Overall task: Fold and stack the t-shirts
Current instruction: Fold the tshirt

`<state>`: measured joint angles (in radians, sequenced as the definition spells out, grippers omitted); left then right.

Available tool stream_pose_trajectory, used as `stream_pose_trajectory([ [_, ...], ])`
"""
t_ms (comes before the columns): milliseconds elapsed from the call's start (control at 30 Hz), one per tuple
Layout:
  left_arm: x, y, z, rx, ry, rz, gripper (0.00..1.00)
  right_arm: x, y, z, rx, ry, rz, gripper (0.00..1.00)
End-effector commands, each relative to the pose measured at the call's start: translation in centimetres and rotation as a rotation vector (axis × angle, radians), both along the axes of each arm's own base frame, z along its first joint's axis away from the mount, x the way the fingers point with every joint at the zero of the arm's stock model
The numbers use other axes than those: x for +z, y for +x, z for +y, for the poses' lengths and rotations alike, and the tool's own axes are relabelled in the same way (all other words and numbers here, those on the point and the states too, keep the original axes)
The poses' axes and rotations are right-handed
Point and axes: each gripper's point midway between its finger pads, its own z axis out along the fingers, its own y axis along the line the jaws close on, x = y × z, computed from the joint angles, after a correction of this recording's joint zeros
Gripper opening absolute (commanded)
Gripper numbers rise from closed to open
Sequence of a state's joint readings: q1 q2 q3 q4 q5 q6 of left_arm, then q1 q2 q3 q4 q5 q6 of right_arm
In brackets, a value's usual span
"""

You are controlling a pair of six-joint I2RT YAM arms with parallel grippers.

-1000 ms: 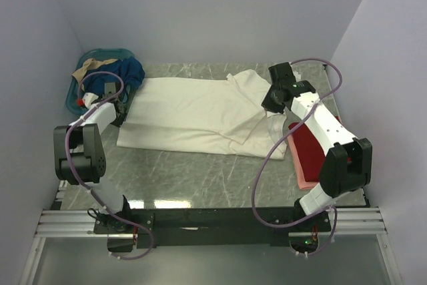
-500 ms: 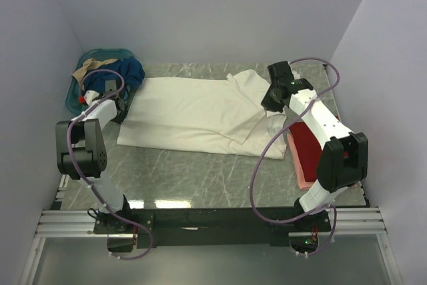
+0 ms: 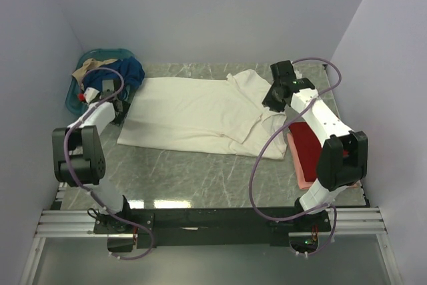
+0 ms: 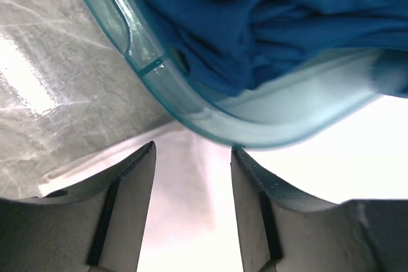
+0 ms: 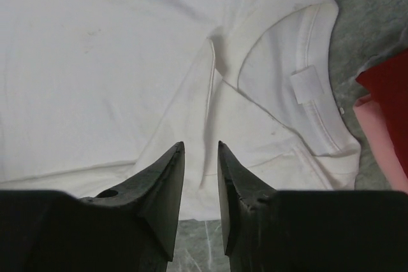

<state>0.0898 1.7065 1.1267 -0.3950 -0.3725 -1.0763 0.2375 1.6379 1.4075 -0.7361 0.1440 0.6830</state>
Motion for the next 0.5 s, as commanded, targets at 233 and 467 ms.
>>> stream_pose_trajectory([
  [233, 4.6, -3.0, -4.8, -0.117, -0.053, -0.2, 0.56, -2.2, -2.4, 3.3, 0.114, 0.053, -0.011, 0.36],
  [467, 4.5, -5.0, -8.0, -0.219, -0.101, -0.228, 0.55, -6.2, -5.6, 6.5, 0.195, 0.123, 0.043, 0.37],
])
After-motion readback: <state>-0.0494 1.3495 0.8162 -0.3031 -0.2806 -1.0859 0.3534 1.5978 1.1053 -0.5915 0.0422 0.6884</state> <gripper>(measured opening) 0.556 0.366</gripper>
